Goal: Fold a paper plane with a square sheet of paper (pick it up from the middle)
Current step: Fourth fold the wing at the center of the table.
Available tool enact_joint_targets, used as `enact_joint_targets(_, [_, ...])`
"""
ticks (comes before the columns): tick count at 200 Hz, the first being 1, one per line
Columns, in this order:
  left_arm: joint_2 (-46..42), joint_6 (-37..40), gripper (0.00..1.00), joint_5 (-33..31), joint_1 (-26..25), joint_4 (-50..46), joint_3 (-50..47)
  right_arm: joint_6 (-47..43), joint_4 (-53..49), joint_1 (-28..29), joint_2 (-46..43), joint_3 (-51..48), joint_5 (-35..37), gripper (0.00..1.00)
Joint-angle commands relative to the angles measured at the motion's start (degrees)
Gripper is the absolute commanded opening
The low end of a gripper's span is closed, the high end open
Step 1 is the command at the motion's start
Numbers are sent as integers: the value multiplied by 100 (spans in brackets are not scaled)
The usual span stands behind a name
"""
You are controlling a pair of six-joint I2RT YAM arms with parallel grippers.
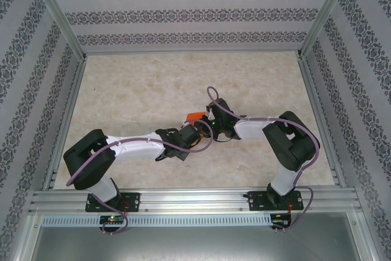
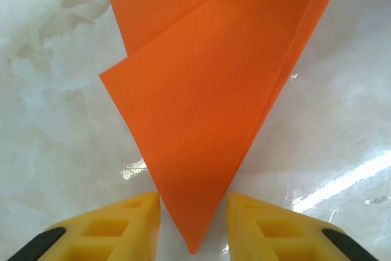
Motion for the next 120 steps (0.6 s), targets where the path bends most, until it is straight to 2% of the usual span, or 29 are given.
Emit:
enact_joint_targets(1, [-183,68,35,-110,-97,259,-112,92,184,-73,-189,60,-87,20])
enact_joint_targets(36, [-222,45,33,-135,-95,292,-162,9,79,-145,-269,2,-109,20])
enact_joint_targets(72, [-237,105,31,-173,-97,303,-125,29,126,-172,-288,-8,-163,16])
enact_joint_targets(120, [-213,142,26,-275,-97,286,-67,3,70,-183,-271,16,-168,16])
